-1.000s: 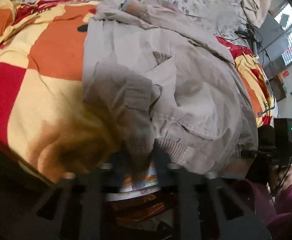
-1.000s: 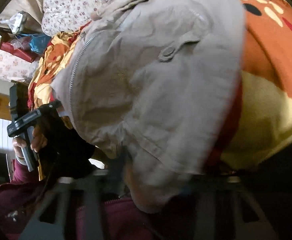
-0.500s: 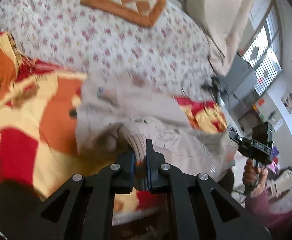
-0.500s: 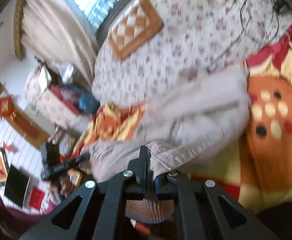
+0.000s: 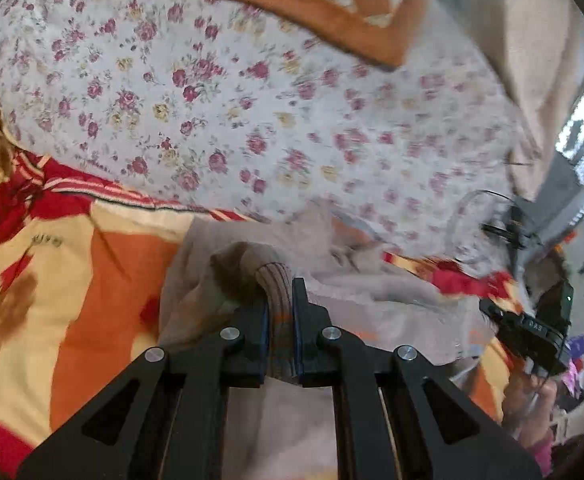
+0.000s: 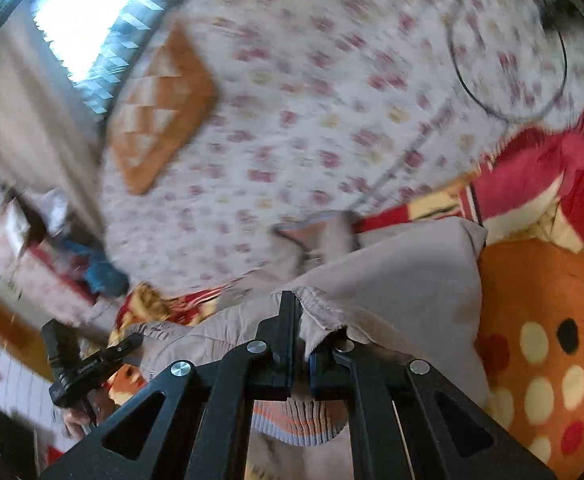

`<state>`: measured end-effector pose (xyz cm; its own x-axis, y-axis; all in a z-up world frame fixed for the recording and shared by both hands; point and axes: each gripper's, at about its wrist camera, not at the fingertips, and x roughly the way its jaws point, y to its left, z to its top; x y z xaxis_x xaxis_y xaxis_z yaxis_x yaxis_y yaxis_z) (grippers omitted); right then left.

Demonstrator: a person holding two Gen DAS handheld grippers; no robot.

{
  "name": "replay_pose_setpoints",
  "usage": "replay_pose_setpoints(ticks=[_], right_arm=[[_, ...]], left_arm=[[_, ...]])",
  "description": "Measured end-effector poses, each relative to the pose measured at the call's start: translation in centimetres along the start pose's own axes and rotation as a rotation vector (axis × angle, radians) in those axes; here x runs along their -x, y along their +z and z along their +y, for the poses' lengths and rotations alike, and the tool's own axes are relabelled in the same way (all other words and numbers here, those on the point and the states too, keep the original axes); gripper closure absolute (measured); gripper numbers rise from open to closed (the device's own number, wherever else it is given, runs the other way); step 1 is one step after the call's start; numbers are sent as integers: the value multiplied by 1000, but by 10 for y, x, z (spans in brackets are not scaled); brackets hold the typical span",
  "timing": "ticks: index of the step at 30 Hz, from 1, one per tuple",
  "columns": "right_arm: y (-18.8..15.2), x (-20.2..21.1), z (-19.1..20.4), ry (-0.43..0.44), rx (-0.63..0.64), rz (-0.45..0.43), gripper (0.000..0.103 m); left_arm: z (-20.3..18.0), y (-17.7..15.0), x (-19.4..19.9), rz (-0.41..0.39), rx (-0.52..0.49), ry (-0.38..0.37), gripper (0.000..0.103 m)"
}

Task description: Fold large clothes

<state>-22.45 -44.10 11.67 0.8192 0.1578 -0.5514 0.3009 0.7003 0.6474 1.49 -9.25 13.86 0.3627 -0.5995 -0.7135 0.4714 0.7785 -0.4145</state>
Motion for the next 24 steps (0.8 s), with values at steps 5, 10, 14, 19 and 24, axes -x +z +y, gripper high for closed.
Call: replay_pose_setpoints(ticks=[5, 10, 14, 19, 24], right_arm=[[26, -58, -47, -68, -85, 59, 88], [26, -14, -38, -90, -34, -48, 50], [14, 2, -20, -52, 61, 21, 50], [0, -63, 8, -156, 201, 121, 50], [23, -159, -19, -387, 209, 207, 55]], left_arm=[[20, 20, -60, 70, 57, 20, 70], [33, 27, -25, 15, 76, 13, 24], [33, 16, -2, 10, 34, 95, 21], [32, -20, -24, 100, -5, 187, 21], [47, -42, -61, 199, -48, 323, 21]])
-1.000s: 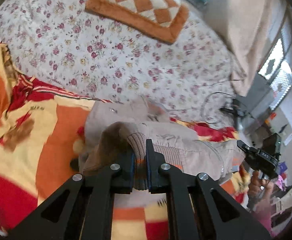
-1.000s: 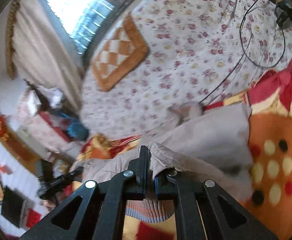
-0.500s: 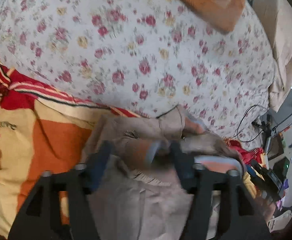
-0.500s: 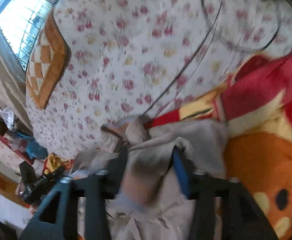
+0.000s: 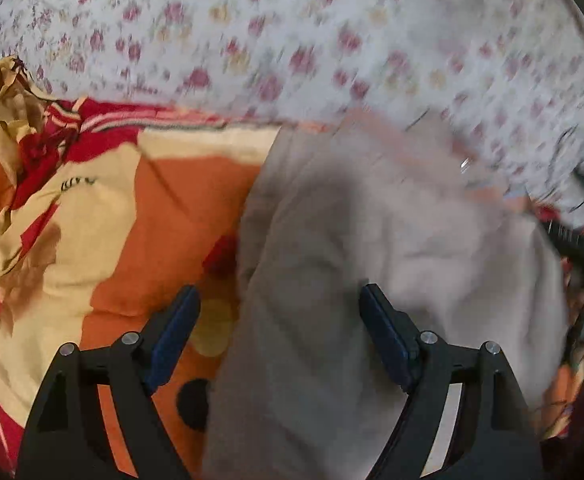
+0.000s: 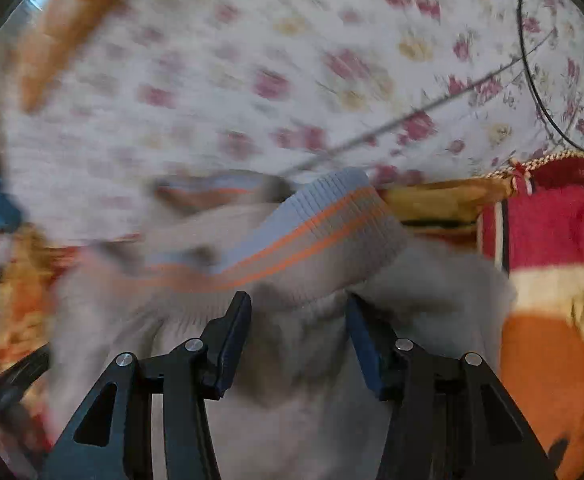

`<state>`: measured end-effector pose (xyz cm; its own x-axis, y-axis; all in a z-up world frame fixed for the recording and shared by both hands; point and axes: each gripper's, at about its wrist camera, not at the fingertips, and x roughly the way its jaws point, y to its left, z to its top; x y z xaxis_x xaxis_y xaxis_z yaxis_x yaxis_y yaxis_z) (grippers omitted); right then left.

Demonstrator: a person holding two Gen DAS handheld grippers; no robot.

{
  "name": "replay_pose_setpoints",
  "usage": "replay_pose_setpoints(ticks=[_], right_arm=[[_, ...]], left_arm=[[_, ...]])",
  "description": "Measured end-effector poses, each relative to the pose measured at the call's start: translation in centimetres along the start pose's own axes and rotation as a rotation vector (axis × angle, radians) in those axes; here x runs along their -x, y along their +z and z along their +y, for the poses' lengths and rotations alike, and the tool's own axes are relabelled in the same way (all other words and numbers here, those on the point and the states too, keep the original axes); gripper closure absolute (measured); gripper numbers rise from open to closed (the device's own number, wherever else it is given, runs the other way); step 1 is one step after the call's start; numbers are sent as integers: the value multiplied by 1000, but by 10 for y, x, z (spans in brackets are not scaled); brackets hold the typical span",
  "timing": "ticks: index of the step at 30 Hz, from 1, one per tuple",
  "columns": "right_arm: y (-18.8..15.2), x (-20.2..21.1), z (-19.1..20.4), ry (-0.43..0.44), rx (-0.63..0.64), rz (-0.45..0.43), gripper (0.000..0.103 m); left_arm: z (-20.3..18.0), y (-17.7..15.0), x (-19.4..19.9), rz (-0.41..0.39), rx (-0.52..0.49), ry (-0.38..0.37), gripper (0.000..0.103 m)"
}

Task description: Fold large clothes

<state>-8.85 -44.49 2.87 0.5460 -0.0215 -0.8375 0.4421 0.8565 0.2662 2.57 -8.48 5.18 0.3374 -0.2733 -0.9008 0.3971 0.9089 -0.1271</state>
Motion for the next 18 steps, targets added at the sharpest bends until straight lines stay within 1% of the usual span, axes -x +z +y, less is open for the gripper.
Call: replay_pose_setpoints(ticks=[1, 2, 3, 5, 6, 7, 8, 10, 11, 12, 13, 15, 16, 17, 18], right_arm=[[4, -14, -5, -46, -23, 14, 55], [5, -16, -7, -48, -43, 14, 55], [5, -13, -7, -47, -48, 5, 54], [-1, 12, 1, -53, -20, -48, 52], [-6, 25, 7, -37, -3, -62, 49], [-11, 36, 13, -8, 10, -65, 41], [-17, 46, 22, 34, 29, -65, 38], [-32, 58, 48, 94, 99, -67, 29], [-35, 57, 64, 102, 142, -54, 28], [-38, 50, 84, 102, 193, -22, 26], [-39, 41, 96, 98, 220, 6, 26], [-38, 12, 115, 64, 249, 70, 26], [-38, -5, 120, 30, 254, 94, 31], [-37, -21, 125, -7, 260, 104, 40], [-34, -30, 129, -46, 278, 91, 72]], left_arm=[[6, -1, -6, 21, 8, 23, 21], [13, -2, -6, 19, 25, 35, 21], [20, -3, -3, 7, 42, 43, 21], [31, -4, 4, -15, 73, 54, 21], [35, -6, 9, -29, 88, 43, 21], [38, -8, 15, -46, 101, 24, 21], [39, -9, 18, -55, 107, 8, 21], [37, -14, 21, -58, 119, -37, 21], [33, -15, 20, -50, 120, -50, 21], [29, -17, 18, -37, 109, -59, 21], [24, -18, 14, -25, 81, -53, 21], [16, -20, 8, -27, 37, 2, 21], [15, -20, 6, -35, 28, 19, 21], [17, -18, 5, -39, 27, 21, 21], [19, -17, 6, -39, 36, 17, 21]])
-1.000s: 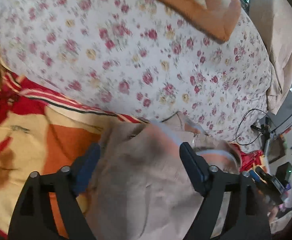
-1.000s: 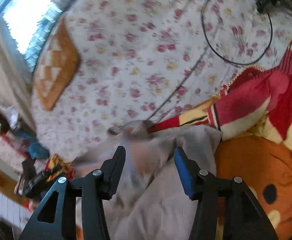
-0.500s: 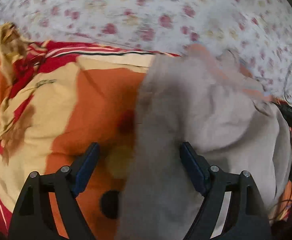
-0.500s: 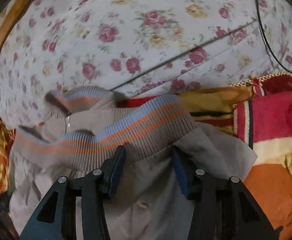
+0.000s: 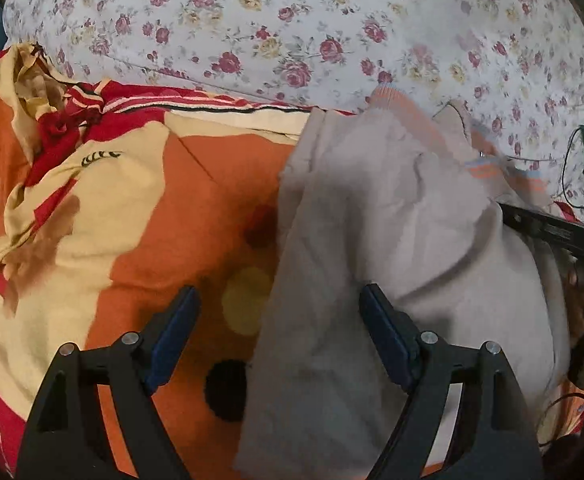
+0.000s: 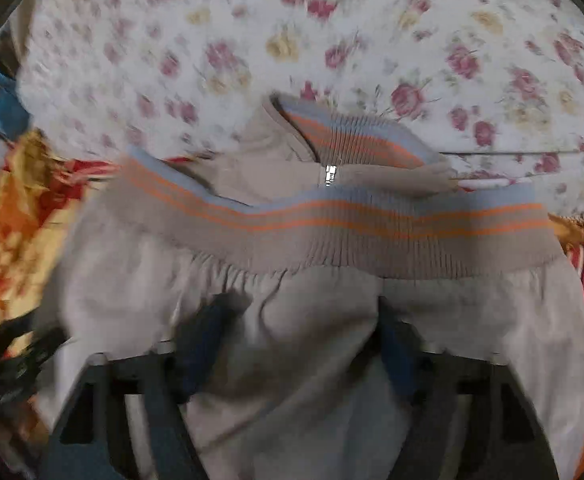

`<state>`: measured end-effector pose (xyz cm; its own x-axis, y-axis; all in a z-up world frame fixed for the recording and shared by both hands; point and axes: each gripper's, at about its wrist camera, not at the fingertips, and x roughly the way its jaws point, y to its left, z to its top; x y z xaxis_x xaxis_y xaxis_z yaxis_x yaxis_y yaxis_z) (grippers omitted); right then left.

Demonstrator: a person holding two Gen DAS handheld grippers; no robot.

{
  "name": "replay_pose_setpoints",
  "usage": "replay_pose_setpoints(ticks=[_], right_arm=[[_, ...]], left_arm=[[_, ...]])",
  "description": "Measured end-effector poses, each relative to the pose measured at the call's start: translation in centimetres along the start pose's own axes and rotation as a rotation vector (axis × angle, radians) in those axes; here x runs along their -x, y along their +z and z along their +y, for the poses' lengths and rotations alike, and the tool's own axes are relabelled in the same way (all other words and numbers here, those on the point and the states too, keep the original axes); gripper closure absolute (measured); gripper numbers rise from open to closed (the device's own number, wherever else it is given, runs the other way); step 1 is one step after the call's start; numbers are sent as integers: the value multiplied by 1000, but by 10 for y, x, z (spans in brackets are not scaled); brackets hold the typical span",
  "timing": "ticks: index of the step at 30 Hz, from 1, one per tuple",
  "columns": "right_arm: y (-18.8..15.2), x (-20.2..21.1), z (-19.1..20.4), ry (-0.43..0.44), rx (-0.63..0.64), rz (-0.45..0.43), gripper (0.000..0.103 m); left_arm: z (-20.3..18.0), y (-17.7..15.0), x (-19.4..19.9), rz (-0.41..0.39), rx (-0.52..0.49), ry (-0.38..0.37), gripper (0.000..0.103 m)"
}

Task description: Fold large clothes

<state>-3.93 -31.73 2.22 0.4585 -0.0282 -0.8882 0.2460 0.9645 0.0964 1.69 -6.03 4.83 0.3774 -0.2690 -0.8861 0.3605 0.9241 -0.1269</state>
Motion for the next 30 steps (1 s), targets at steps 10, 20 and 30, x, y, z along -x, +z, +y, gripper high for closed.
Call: replay_pose_setpoints(ticks=[10, 20, 30], right_arm=[[6, -5, -9, 10, -59, -75, 67], [-78, 117, -114, -224, -131, -190, 20], [-94, 75, -168, -235, -257, -99, 100]], left_arm=[[16, 12, 10, -52, 77, -20, 21], [-2, 0, -6, -18, 2, 33, 21], [-4, -3, -18, -16, -12, 69, 16]])
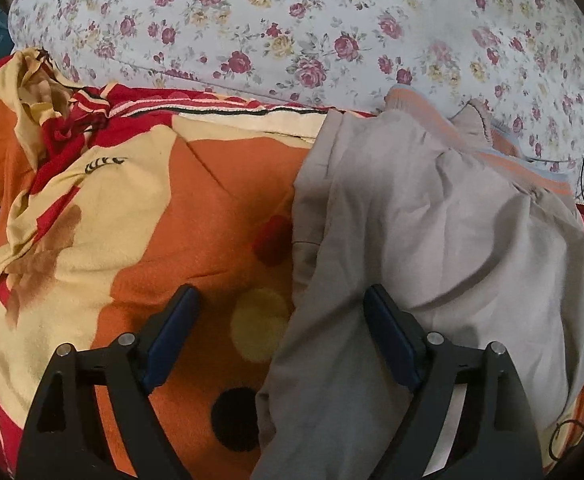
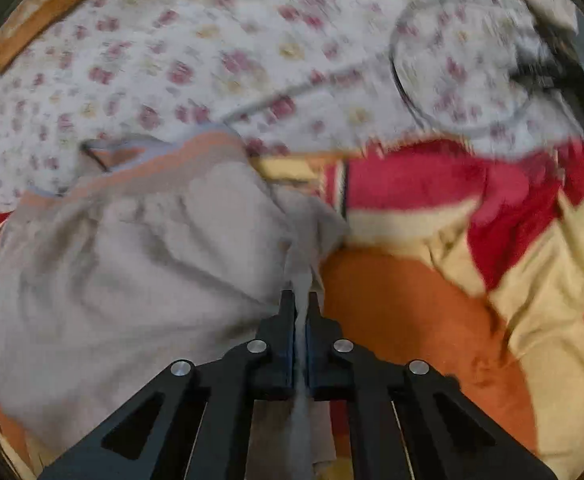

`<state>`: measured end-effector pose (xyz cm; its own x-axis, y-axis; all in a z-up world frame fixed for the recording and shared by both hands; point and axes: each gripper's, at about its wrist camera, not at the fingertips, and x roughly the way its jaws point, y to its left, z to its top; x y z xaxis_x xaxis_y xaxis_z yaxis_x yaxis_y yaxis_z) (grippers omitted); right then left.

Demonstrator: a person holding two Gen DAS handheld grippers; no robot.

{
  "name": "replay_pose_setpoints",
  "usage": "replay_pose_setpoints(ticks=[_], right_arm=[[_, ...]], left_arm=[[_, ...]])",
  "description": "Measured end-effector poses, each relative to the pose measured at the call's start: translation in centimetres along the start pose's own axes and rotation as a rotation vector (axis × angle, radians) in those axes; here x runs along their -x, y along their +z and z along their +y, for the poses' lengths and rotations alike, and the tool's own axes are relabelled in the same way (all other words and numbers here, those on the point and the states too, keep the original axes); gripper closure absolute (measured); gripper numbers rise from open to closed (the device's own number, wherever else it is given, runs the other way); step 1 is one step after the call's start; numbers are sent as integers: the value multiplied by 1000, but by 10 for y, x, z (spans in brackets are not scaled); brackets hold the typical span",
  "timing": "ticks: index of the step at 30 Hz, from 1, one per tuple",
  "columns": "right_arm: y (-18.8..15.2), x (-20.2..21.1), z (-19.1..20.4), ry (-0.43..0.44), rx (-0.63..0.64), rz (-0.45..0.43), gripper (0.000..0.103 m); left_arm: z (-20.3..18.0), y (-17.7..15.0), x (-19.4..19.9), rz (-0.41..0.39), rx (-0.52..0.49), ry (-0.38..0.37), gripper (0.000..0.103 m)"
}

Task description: Fold large clothes

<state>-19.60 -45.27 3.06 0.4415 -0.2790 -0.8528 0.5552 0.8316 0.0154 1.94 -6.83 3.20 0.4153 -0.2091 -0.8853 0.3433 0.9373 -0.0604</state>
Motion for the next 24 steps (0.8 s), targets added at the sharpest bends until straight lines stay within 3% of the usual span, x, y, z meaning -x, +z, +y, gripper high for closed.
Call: replay_pose_setpoints(ticks=[2, 5, 6, 7, 9, 11, 14, 16, 20, 22, 24], right_arm=[[-2, 1, 6, -25, 18, -2, 98], [3, 33, 13, -55, -9, -65, 73], [4, 52, 16, -43, -29, -95, 56], [4, 64, 21, -11, -42, -107, 54], [5, 85, 41, 94, -37, -134, 54], [1, 90, 78, 229, 49, -91, 56], [-19, 81, 136, 325, 194, -30, 56], [-28, 70, 159, 318, 274, -20, 60], [-45, 35, 167, 137, 328, 61, 60], [-45, 39, 153, 124, 276, 51, 59], [-40, 51, 139, 169, 216, 38, 56]], left_arm=[[1, 0, 0, 2, 6, 0, 16], [3, -1, 1, 5, 19, -2, 16], [3, 0, 1, 8, 23, -3, 16], [4, 0, 0, 11, 28, -6, 16], [3, 0, -1, 17, 32, -4, 17], [3, 0, -1, 18, 31, -2, 17], [5, 0, 2, 20, 38, -12, 17], [6, 0, 3, 22, 45, -25, 17], [12, 1, 15, 47, 68, -108, 17], [19, 1, 28, 40, 70, -152, 17], [24, -2, 35, 49, 67, -175, 17]])
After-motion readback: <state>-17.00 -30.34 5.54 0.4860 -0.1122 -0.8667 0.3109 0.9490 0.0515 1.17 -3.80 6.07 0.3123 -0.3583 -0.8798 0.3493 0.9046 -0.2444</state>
